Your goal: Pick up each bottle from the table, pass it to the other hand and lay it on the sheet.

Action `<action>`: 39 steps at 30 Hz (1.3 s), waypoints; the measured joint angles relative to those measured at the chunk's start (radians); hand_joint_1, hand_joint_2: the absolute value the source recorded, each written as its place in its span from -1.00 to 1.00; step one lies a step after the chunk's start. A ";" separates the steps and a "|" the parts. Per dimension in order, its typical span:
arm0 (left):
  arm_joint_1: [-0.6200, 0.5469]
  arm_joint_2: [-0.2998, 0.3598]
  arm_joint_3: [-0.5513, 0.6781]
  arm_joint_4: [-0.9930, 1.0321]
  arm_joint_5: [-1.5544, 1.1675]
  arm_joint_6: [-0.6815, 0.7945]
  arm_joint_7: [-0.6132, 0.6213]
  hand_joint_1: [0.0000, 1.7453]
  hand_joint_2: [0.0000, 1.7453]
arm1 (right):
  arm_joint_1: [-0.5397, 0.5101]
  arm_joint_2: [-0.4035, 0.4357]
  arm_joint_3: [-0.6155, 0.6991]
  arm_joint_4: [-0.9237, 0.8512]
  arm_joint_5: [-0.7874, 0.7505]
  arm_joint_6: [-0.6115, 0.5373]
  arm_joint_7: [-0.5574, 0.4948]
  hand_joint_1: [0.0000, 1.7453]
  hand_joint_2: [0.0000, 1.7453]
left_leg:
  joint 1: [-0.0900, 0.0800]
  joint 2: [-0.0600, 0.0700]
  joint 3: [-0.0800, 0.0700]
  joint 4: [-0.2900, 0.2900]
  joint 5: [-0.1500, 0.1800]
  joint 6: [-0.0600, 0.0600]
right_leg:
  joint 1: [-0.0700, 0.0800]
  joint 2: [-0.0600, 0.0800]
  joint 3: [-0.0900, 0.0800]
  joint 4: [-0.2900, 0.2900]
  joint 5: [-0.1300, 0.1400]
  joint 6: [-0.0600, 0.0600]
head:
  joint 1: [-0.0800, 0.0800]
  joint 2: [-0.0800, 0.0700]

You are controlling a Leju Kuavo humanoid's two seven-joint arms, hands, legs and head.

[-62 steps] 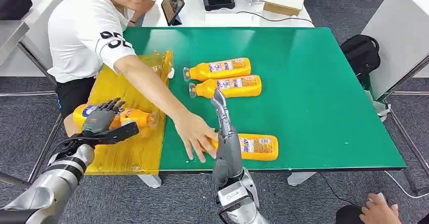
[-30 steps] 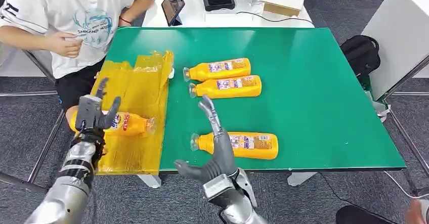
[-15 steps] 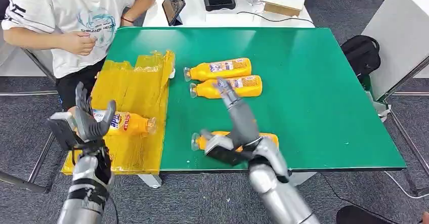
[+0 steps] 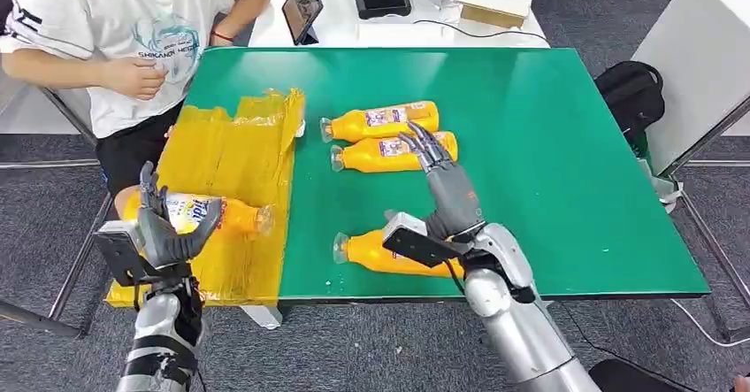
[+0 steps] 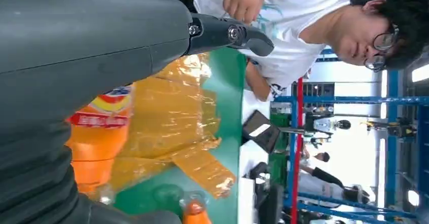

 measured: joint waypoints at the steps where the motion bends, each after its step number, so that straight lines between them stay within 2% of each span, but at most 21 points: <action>1: 0.017 -0.003 -0.006 -0.003 -0.023 0.021 -0.007 -1.00 1.00 | -0.001 -0.011 -0.008 0.003 -0.003 0.022 0.015 -1.00 1.00 | 0.000 0.000 0.000 0.000 0.000 0.000 | -0.001 0.000 0.000 0.000 0.000 0.000 | 0.000 0.000; 6: 0.062 -0.011 -0.030 -0.011 -0.072 0.059 -0.015 -1.00 1.00 | -0.017 -0.059 -0.015 0.066 -0.013 0.147 0.080 -1.00 1.00 | 0.000 -0.001 0.000 0.000 0.000 0.001 | -0.001 0.000 0.000 -0.001 0.000 0.000 | 0.000 0.000; 12: 0.076 -0.014 -0.044 -0.008 -0.087 0.053 -0.009 -1.00 1.00 | -0.023 -0.091 0.009 0.169 -0.061 0.247 0.072 -1.00 1.00 | 0.000 0.000 -0.001 0.000 0.000 0.000 | 0.000 0.000 -0.001 -0.001 0.000 0.000 | 0.000 0.000; 27: 0.053 -0.014 -0.087 0.054 -0.090 0.063 0.003 -1.00 1.00 | -0.051 -0.142 0.137 0.298 -0.165 0.312 0.061 -1.00 1.00 | 0.000 0.000 -0.001 0.000 0.000 0.001 | 0.000 0.000 -0.001 -0.001 0.000 0.000 | 0.000 0.000; 39: 0.031 -0.014 -0.113 0.100 -0.085 0.067 0.016 -1.00 1.00 | -0.098 -0.183 0.181 0.360 -0.179 0.323 0.091 -1.00 1.00 | 0.000 0.000 0.000 0.000 0.000 0.001 | 0.000 0.000 0.000 -0.001 0.000 0.000 | -0.001 0.000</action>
